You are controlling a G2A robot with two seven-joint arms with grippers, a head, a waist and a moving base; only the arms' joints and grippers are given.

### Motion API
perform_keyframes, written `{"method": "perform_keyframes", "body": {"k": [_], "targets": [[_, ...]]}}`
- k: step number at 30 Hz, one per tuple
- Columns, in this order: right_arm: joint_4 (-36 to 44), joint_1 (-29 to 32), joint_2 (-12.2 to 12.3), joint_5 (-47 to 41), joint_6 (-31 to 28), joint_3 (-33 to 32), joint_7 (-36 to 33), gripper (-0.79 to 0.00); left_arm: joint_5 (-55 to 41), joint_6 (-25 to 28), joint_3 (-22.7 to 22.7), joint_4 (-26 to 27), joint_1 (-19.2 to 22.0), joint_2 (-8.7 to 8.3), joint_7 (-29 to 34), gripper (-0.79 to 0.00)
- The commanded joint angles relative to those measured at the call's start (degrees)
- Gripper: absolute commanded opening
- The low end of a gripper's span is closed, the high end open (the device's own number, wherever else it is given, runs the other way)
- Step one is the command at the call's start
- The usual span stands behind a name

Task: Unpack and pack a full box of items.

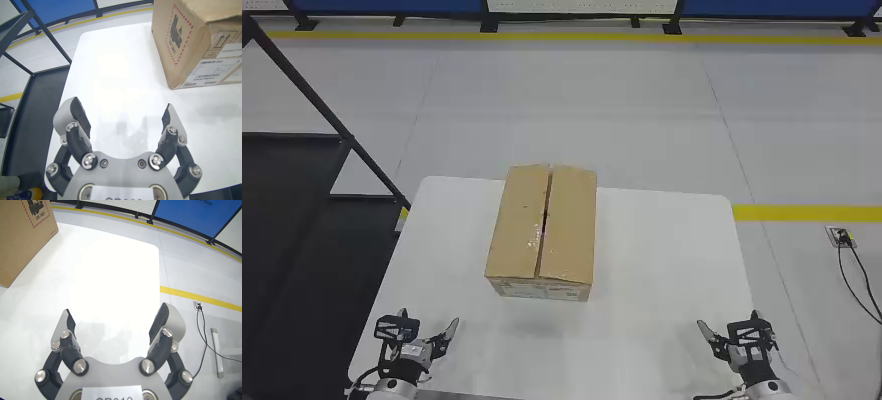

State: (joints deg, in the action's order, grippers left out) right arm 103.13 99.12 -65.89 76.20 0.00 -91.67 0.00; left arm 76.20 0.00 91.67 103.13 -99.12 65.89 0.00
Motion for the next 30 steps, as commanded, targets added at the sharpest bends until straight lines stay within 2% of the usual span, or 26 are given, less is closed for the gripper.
{"method": "perform_keyframes", "body": {"k": [1,11,14,16,17,19,21,24,27,30], "targets": [[0.0,0.0,0.0,0.0,0.0,0.0,0.0,-0.001,0.0,0.0,0.0,0.0,0.0,0.00,0.0,0.000],[0.1,-0.1,0.0,-0.2,-0.1,0.0,0.1,0.000,-0.1,0.0,0.0,0.0,0.1,0.01,0.0,0.000],[1.1,-0.9,-0.1,-0.7,-1.4,0.8,0.1,0.000,-2.3,2.5,-0.1,-0.3,0.9,0.10,-2.1,0.000],[1.7,-1.8,-0.3,-1.2,-1.3,1.6,-0.1,0.000,-4.0,3.0,0.1,-1.0,2.1,0.20,-3.2,0.000],[2.1,-2.3,-0.4,-1.4,-1.0,2.1,-0.3,0.000,-7.1,5.8,-0.2,-1.6,3.0,0.26,-3.4,0.000],[2.8,-3.6,-0.7,-2.1,0.1,3.7,-0.7,0.000,-5.6,1.8,1.1,-4.3,5.9,0.34,-5.5,0.000],[3.1,-5.5,-1.1,-2.9,1.6,5.9,-1.5,0.000,-8.4,3.6,-0.5,-7.3,8.6,0.63,-6.5,0.000],[3.1,-8.7,-1.9,-3.4,5.9,9.6,-1.2,0.000,-7.5,0.9,-1.4,-10.6,12.8,0.94,-8.2,0.000],[2.9,-11.4,-2.8,-3.0,10.8,13.5,0.4,0.000,-9.8,-0.5,-3.0,-11.5,15.8,1.46,-8.1,0.000],[2.8,-11.9,-2.9,-2.8,10.8,14.2,0.5,0.000,-11.1,1.2,-3.6,-11.5,16.6,1.60,-8.7,0.000]]}}
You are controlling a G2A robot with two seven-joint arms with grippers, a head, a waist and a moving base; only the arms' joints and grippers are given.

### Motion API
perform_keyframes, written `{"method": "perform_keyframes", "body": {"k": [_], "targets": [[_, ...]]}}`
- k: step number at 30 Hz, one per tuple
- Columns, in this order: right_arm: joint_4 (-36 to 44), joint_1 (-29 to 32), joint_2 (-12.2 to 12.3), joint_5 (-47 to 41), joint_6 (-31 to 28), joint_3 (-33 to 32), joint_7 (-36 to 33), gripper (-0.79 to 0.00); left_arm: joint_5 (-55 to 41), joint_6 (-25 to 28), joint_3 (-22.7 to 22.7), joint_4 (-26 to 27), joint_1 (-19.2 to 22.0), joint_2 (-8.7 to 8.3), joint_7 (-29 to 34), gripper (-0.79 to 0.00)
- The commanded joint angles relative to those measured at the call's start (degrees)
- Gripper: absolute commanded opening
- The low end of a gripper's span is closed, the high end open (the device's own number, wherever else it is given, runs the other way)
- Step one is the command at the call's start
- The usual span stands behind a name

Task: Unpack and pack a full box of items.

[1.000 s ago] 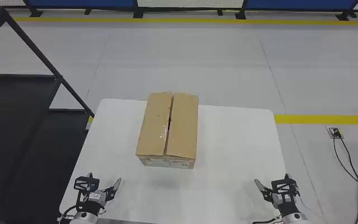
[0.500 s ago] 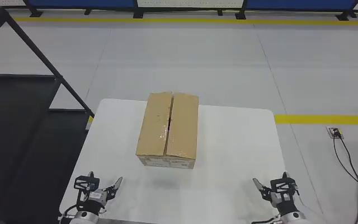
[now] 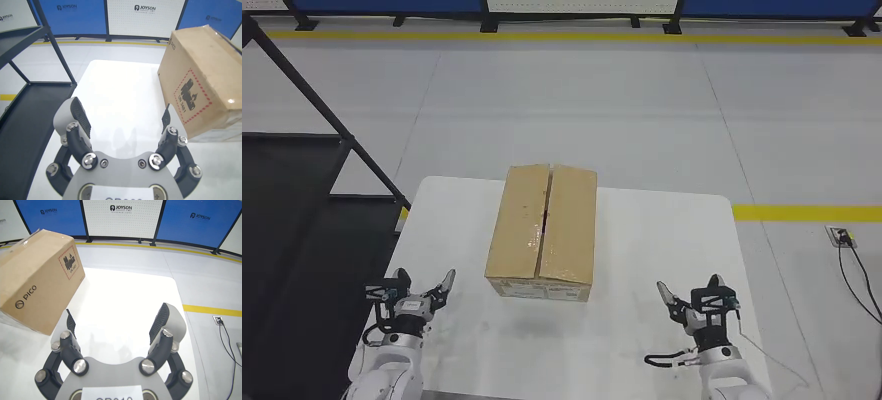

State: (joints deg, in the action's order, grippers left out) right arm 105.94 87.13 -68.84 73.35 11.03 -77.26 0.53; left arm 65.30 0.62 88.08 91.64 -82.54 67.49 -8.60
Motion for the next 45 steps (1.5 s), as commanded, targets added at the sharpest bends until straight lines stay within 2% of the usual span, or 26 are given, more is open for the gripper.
{"method": "perform_keyframes", "body": {"k": [1,9,11,14,17,20,27,31,40,45], "targets": [[0.0,0.1,0.0,0.0,-0.2,-0.2,-0.1,0.000,-0.2,0.6,0.0,0.0,0.0,0.00,-0.1,0.000],[-0.2,0.1,0.0,0.0,-0.1,-0.4,0.2,0.000,-0.2,0.6,0.0,0.0,0.0,0.00,-0.1,0.000],[-1.2,0.2,-0.1,-2.0,-0.5,-1.2,2.6,0.000,-1.3,0.7,-0.2,-0.1,0.5,0.12,0.6,0.000],[-2.2,-0.2,0.0,-0.4,-7.1,-0.2,7.0,0.000,1.3,0.3,-2.0,-1.3,2.4,0.32,0.7,0.000],[-1.7,-0.4,0.2,5.5,-10.4,1.7,9.3,0.000,2.6,0.6,-4.1,-3.8,5.1,0.63,0.8,0.000],[-0.3,0.0,0.3,10.9,-12.3,3.3,10.3,0.000,3.5,1.1,-6.3,-7.3,8.2,1.00,1.4,0.000],[-0.1,0.1,0.3,11.3,-12.2,3.3,10.2,0.000,5.1,2.6,-10.4,-12.0,12.4,1.79,0.7,0.000],[0.6,0.0,0.3,13.1,-12.8,3.4,10.7,0.000,6.2,3.4,-12.1,-11.6,12.2,2.08,0.3,0.000],[0.5,-4.4,0.2,31.9,-11.5,7.9,8.6,0.000,8.7,4.1,-14.8,-9.4,11.0,2.54,-0.2,0.000],[-1.2,-7.6,-0.4,37.7,-10.0,10.9,6.9,0.000,9.1,4.0,-15.6,-7.8,10.1,2.78,-0.3,0.000]]}}
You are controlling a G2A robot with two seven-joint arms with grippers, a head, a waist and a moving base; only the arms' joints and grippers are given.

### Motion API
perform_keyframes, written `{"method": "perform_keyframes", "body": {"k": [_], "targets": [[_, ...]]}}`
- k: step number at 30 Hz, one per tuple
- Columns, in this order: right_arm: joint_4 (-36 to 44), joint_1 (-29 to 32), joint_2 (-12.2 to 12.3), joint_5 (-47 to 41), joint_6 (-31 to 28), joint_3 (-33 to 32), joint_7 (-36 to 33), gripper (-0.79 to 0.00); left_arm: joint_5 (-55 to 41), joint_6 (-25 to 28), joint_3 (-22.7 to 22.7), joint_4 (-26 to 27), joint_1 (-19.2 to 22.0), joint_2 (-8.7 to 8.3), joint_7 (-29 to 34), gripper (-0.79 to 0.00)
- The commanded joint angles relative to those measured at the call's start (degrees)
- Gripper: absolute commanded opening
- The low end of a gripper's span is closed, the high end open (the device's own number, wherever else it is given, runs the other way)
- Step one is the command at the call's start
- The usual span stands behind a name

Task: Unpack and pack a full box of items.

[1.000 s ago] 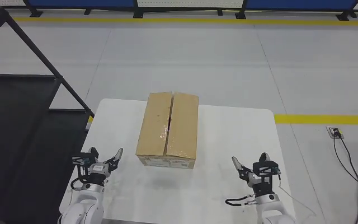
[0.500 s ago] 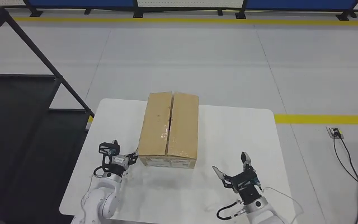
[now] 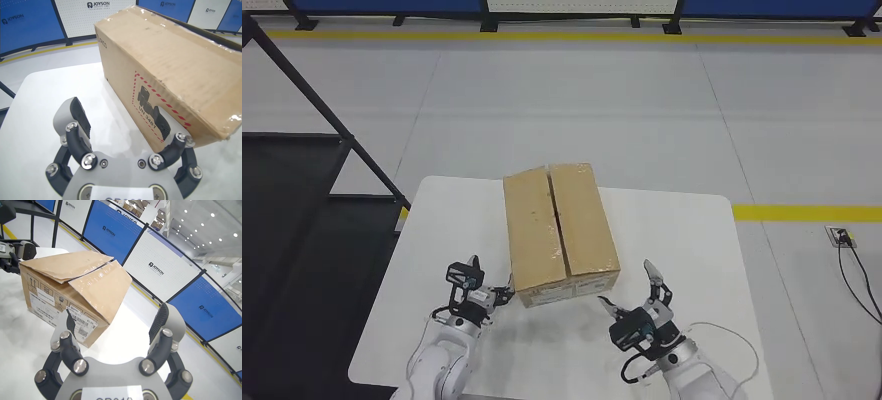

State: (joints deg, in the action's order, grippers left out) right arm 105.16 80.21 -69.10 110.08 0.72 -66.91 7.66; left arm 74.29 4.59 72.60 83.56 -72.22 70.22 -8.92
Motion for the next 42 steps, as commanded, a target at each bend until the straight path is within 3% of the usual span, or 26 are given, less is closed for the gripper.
{"method": "perform_keyframes", "body": {"k": [1,11,19,23,30,33,39,42], "targets": [[-0.9,-1.3,-0.2,2.1,0.7,1.2,-0.6,0.000,0.1,0.1,-0.3,0.6,-0.4,0.08,0.0,0.000],[-6.2,-7.0,-1.9,7.0,5.2,6.6,-2.2,0.000,0.6,0.5,-0.8,1.5,-1.9,0.34,-1.2,0.000],[-8.5,-9.6,-3.0,9.7,8.3,8.7,-3.4,0.000,-2.4,1.3,3.9,1.9,-5.0,-0.14,-3.3,0.000],[-9.4,-10.6,-3.4,11.2,8.4,9.2,-4.8,0.000,-1.9,-0.8,5.9,2.6,-6.5,-0.29,-4.8,0.000],[-11.3,-11.7,-4.1,12.7,9.6,9.9,-6.0,-0.206,-4.1,-1.3,8.9,5.0,-8.8,-0.42,-6.1,0.000],[-12.0,-12.1,-4.5,12.8,10.5,10.1,-5.7,-0.397,-3.9,-2.0,9.3,5.4,-9.3,-0.38,-6.5,0.000],[-14.2,-13.3,-5.1,11.6,10.3,10.5,-4.8,-0.440,-4.1,-2.5,9.9,5.2,-9.7,-0.26,-6.9,0.000],[-15.1,-14.0,-5.5,11.2,10.1,10.9,-4.5,-0.533,-4.0,-2.8,10.1,5.1,-9.7,-0.20,-7.0,0.000]]}}
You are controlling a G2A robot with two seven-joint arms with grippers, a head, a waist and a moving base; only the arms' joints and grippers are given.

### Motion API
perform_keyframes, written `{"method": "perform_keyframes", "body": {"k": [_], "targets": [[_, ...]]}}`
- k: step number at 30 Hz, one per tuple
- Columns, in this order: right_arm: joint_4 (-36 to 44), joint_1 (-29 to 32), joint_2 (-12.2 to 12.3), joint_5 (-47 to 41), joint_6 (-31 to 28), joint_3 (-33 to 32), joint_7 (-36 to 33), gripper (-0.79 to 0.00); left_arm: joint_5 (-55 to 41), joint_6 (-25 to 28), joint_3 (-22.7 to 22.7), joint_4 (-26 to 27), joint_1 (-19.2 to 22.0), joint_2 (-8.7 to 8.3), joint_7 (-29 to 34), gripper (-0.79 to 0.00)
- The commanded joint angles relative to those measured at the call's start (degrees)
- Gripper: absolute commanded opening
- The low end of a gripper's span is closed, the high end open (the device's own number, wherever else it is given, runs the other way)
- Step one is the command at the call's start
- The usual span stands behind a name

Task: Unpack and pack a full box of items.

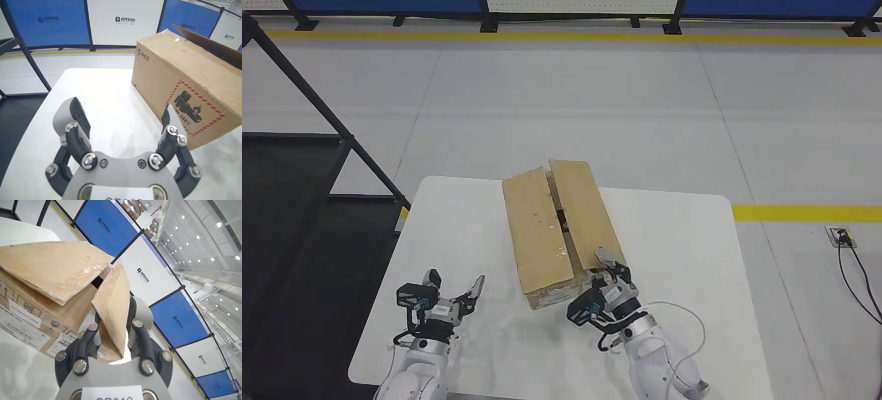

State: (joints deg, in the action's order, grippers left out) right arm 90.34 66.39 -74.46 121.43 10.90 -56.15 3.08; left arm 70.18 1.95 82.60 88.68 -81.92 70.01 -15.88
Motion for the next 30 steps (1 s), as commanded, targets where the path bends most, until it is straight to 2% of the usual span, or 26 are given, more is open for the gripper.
{"method": "perform_keyframes", "body": {"k": [1,2,3,19,27,28,29,30], "targets": [[-0.4,-0.4,-0.2,-0.2,-0.2,0.1,0.2,-0.606,0.2,-0.3,0.1,-0.1,0.0,0.04,-0.1,0.000],[-0.5,-0.5,-0.3,-0.3,-0.3,0.2,0.4,-0.714,0.2,-0.4,0.2,-0.2,0.1,0.07,-0.1,0.000],[-0.5,-0.6,-0.4,-0.5,-0.3,0.1,0.6,-0.785,0.3,-0.4,0.2,-0.2,0.1,0.09,-0.1,0.000],[4.8,5.1,0.7,-2.5,-6.1,-5.6,7.7,-0.785,2.6,1.3,-0.3,-0.8,1.5,0.32,1.6,0.000],[7.5,8.5,1.3,-1.6,-6.8,-8.5,9.6,-0.785,9.9,8.8,-1.8,-1.0,-0.1,-0.29,0.4,0.000],[7.7,8.8,1.3,-1.7,-6.9,-8.8,9.8,-0.622,11.0,9.9,-1.9,-0.9,-0.4,-0.41,0.2,0.000],[7.9,9.0,1.4,-1.9,-6.9,-9.0,9.9,-0.265,11.9,10.9,-1.9,-0.9,-0.6,-0.52,-0.1,0.000],[8.0,9.2,1.4,-2.1,-7.1,-9.2,10.1,0.000,12.9,11.8,-2.1,-0.8,-0.8,-0.62,-0.4,0.000]]}}
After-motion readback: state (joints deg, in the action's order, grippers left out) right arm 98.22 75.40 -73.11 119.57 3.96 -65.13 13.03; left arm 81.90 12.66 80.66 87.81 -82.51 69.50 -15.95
